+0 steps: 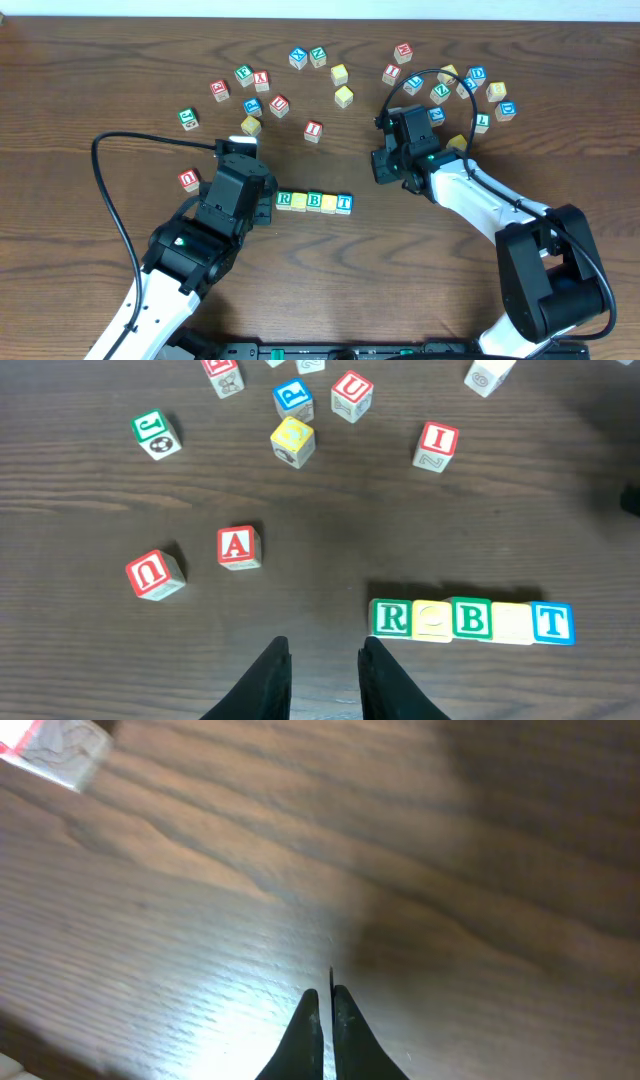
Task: Spell out ROBOT
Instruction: 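Move the right gripper left and down toward the R-O end of the row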
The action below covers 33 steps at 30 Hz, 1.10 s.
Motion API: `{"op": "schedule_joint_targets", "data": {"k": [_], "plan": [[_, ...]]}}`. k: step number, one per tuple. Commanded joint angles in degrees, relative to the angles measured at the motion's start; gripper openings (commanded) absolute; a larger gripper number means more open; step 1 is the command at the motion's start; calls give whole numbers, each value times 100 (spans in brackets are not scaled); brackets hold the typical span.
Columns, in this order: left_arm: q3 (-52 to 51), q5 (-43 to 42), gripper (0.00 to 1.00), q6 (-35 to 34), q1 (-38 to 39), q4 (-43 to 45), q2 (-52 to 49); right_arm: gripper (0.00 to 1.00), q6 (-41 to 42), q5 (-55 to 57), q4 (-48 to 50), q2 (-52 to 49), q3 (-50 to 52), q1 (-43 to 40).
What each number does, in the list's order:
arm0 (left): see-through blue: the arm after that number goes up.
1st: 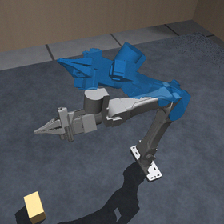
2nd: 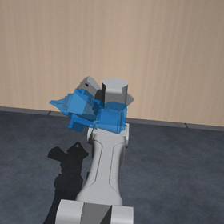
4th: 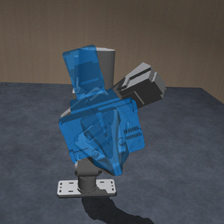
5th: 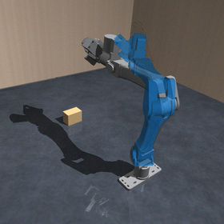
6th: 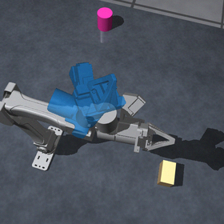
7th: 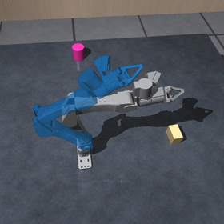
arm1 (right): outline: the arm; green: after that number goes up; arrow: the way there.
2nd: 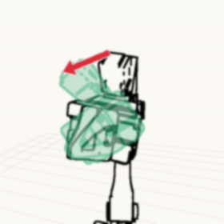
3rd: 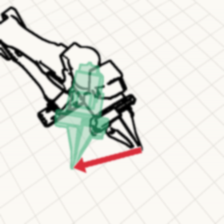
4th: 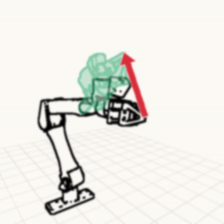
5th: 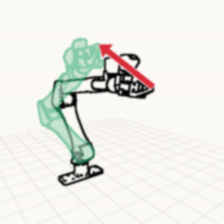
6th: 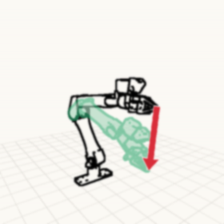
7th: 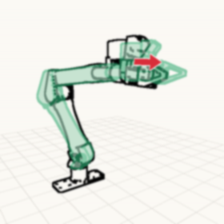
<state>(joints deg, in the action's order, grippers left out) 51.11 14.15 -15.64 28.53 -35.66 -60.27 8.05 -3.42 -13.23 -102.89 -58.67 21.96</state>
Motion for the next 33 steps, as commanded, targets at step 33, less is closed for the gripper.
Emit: {"op": "schedule_joint_targets", "data": {"k": [33], "plan": [[-26,203,27,31,-31,-140,2,1,-413,-1062,1016,-538,-101,734]]}}
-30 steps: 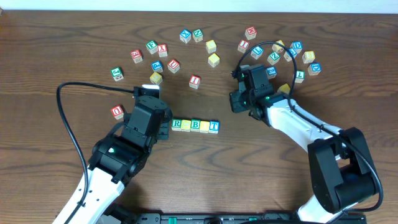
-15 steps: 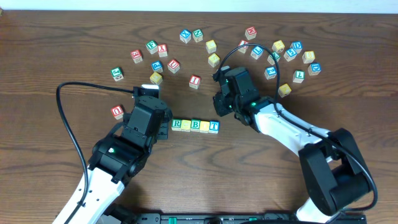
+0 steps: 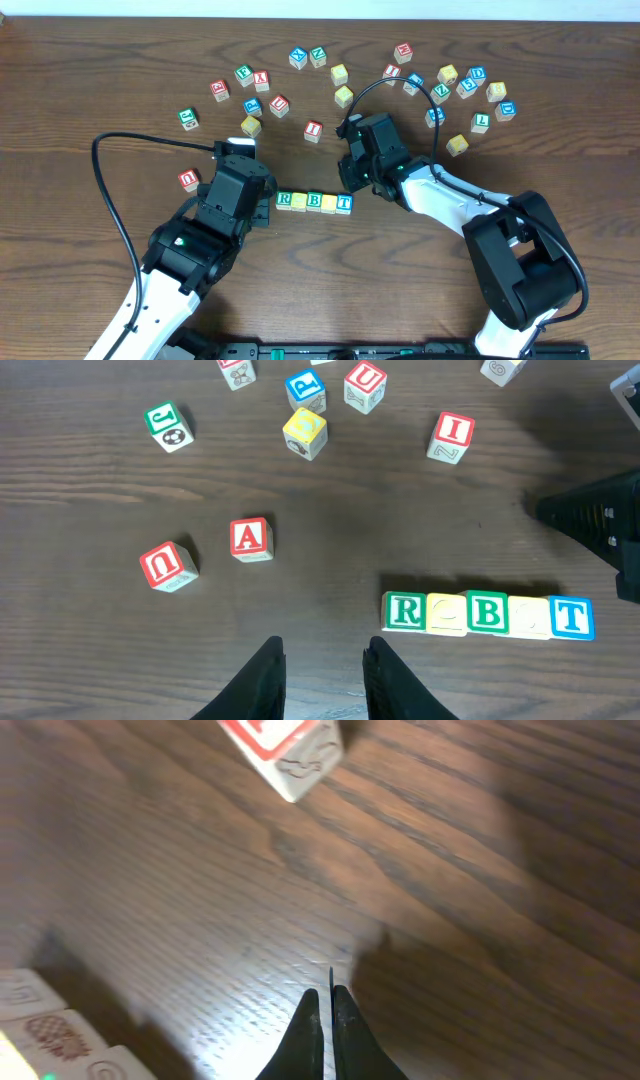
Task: Spell out ROBOT
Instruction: 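Move the right gripper left and down toward the R-O end of the row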
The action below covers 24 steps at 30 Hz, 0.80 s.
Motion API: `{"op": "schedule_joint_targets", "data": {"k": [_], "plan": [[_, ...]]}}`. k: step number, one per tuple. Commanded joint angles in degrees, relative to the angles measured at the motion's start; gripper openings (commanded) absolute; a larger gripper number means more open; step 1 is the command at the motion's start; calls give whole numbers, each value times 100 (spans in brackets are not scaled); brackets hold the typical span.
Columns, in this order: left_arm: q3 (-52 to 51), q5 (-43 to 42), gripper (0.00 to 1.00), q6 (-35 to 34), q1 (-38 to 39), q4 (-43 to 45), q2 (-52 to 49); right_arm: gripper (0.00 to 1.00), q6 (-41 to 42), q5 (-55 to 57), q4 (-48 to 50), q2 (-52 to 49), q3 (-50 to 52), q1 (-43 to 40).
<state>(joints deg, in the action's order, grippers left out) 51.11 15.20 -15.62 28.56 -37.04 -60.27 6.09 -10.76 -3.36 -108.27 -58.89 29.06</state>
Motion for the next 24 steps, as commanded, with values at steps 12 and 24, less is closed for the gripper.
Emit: {"op": "schedule_joint_targets", "data": {"k": [12,24], "plan": [[-26,98,27,28,-31,-2,-249,1,-393,-975,7,0,-94,125],[-26,96,45,26,-31,-2,-275,1,-387,-973,-505,0,-520,463]]}}
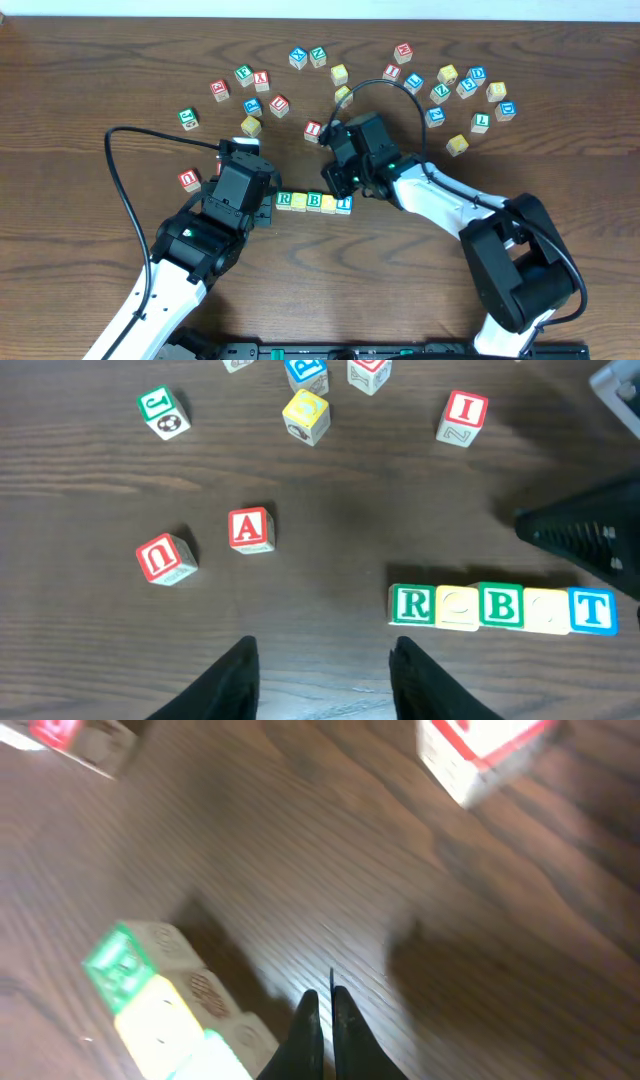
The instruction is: Spell out ROBOT
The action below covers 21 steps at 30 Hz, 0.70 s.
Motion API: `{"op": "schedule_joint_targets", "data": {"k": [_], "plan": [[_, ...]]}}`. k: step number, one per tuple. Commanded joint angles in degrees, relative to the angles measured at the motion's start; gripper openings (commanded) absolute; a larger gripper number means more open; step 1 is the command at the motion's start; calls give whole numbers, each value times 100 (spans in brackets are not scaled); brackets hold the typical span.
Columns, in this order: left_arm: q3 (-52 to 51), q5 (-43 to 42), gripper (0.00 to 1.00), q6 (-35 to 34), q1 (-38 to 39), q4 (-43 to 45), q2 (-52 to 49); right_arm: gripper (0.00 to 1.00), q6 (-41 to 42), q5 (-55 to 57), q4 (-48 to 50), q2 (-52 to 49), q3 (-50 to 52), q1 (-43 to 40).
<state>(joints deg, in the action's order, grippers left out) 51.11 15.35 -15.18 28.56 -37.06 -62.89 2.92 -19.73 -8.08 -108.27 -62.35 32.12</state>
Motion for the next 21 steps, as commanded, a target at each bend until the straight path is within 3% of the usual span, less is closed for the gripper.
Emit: {"op": "schedule_joint_targets", "data": {"k": [1,5,21], "plan": [[-26,81,46,-15,-31,0,-13,1,-68,-76,-31,0,-190,190],[-26,81,50,-17,-31,0,-13,1,-66,-79,-33,0,-216,271],[-26,83,50,-17,-33,2,-13,1,-90,-79,-186,0,-214,302]]}}
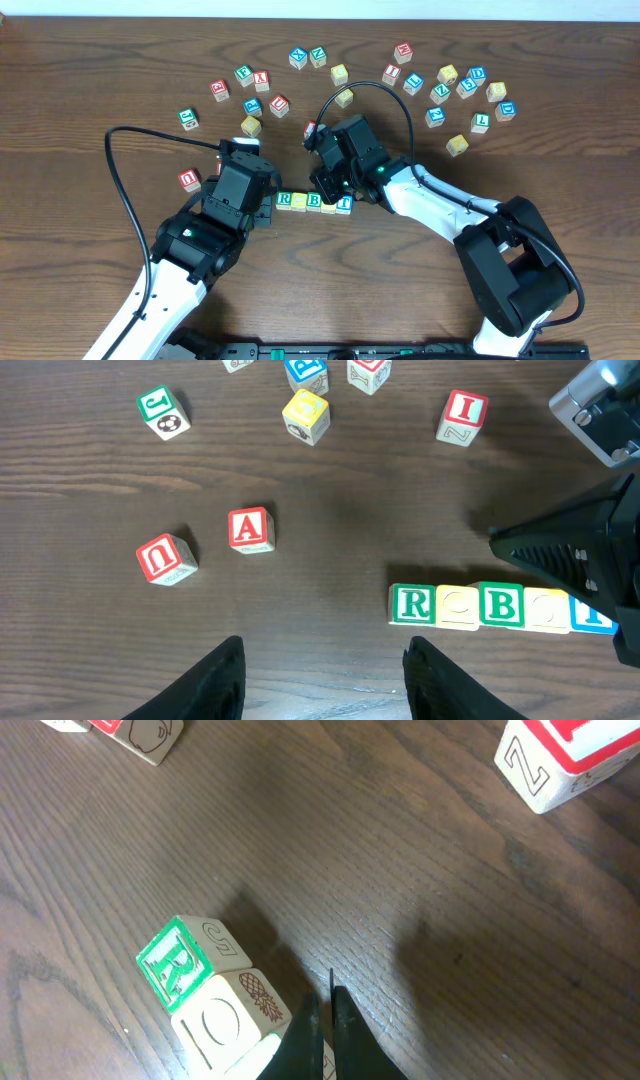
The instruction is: Spell out ROBOT
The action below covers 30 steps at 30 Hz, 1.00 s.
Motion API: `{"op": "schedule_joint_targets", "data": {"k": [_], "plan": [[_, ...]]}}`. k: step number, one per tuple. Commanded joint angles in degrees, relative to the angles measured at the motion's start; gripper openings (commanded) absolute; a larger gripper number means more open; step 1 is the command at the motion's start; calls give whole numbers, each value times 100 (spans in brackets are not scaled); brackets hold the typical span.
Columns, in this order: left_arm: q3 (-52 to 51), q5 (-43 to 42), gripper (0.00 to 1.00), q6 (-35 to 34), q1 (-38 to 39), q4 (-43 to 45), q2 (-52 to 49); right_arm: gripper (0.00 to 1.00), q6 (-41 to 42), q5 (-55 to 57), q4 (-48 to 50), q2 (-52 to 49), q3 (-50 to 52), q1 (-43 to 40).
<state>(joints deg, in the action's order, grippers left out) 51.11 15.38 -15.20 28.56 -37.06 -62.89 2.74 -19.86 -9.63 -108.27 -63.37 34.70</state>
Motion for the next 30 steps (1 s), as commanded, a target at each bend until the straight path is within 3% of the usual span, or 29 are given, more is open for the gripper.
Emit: {"op": "schedule_joint_targets", "data": {"k": [1,30], "plan": [[-26,81,50,-15,-33,2,-13,1,-74,-66,-48,0,-111,59],[-26,81,50,-15,-33,0,-11,1,-111,55,-227,0,-111,214]]}}
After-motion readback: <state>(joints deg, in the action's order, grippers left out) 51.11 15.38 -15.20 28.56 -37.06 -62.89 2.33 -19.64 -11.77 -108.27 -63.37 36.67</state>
